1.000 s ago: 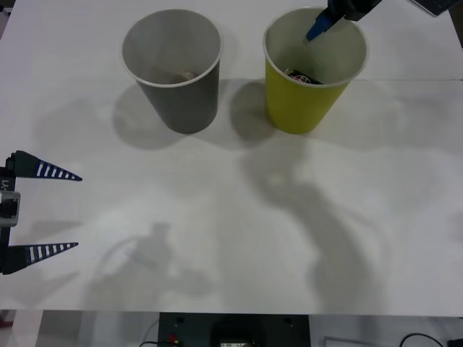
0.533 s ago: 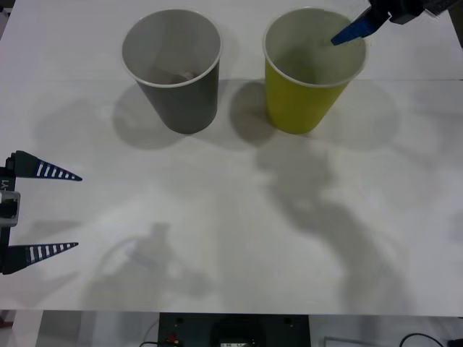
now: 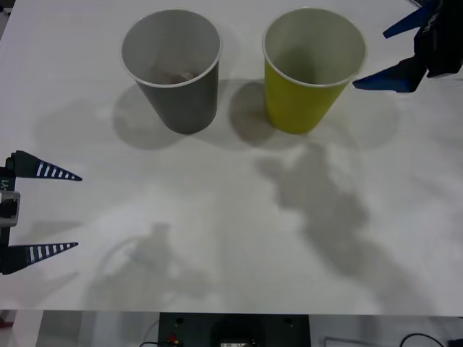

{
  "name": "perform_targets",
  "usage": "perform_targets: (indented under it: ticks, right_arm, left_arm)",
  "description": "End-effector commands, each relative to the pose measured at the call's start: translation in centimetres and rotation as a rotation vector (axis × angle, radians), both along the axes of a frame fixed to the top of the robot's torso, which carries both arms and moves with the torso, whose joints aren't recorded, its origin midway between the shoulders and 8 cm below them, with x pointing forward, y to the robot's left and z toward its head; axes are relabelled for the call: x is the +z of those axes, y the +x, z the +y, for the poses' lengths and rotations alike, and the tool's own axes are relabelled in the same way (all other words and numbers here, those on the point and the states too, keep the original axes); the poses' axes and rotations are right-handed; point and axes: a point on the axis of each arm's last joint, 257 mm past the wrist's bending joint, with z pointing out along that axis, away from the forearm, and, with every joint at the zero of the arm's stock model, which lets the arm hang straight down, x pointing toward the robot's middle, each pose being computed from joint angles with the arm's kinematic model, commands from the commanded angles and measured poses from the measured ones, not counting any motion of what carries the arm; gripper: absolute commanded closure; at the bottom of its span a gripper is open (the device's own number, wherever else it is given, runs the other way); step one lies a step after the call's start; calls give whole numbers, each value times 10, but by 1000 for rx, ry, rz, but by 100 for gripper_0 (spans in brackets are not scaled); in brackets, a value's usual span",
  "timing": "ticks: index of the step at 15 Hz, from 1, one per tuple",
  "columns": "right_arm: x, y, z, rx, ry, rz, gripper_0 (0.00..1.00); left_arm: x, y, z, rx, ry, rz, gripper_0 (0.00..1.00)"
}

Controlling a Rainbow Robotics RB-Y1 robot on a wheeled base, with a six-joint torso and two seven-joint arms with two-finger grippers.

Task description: Put the can into the green bin and the plastic bottle into the gray bin

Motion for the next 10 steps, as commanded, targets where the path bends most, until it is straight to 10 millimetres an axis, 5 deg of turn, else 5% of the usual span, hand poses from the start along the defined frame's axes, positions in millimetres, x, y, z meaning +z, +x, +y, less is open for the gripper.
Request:
perform_targets:
  ticks: [1, 10]
  right_arm:
    - [-15, -18, -9, 25, -18, -13, 0]
    - [-82, -75, -47, 285, -107, -43, 0]
  left_arm:
    - [0, 0, 0, 0, 0, 0, 0]
    - [0, 0, 0, 0, 0, 0, 0]
